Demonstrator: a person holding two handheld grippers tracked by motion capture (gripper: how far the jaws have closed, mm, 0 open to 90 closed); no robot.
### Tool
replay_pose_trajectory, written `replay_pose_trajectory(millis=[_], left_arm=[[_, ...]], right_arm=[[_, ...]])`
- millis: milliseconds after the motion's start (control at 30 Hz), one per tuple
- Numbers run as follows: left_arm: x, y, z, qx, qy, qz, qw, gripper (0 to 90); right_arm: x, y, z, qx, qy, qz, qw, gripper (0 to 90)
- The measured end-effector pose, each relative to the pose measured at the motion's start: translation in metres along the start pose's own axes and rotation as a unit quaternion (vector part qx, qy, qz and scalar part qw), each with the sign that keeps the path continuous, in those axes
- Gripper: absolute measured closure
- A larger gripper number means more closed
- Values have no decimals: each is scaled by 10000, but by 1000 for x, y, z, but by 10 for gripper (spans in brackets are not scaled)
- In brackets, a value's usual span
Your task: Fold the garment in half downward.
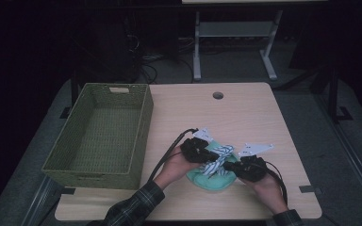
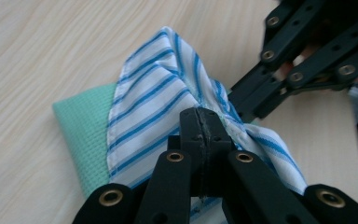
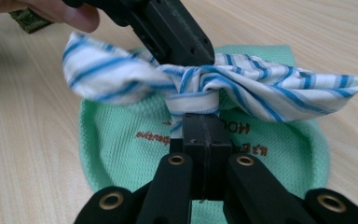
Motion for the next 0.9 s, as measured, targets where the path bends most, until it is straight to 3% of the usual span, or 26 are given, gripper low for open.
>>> replay_pose_trajectory(millis=[167,333,633,733,900], left_arm=[[5,11,-15,-16,-248,-236,9994,895],[-5,11,-30,-143,-348,-152,9992,894],[-22,3,-36,-218,-403,-28,9989,894],[-19,4,-36,-266,-368,-47,9990,892],[-2,11,-29,-169,-245,-183,9994,892]], right_arm=[[9,1,3,-12,3,-131,9999,900],[17,-10,0,-105,-27,-30,9999,899],[24,-30,-9,-217,-251,242,9992,899],[30,-32,-16,-263,-364,224,9987,899],[39,-26,-25,-327,-462,80,9984,899]])
Point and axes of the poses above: each handheld gripper's, and its own axes: x roughly backward along the jaws, y roughly out of its top, z roughly to its left, the point moved 10 cm from there along -x, roughly forward along the jaws, and after that the axes turned 6 degrees about y, right-handed, at the moved point
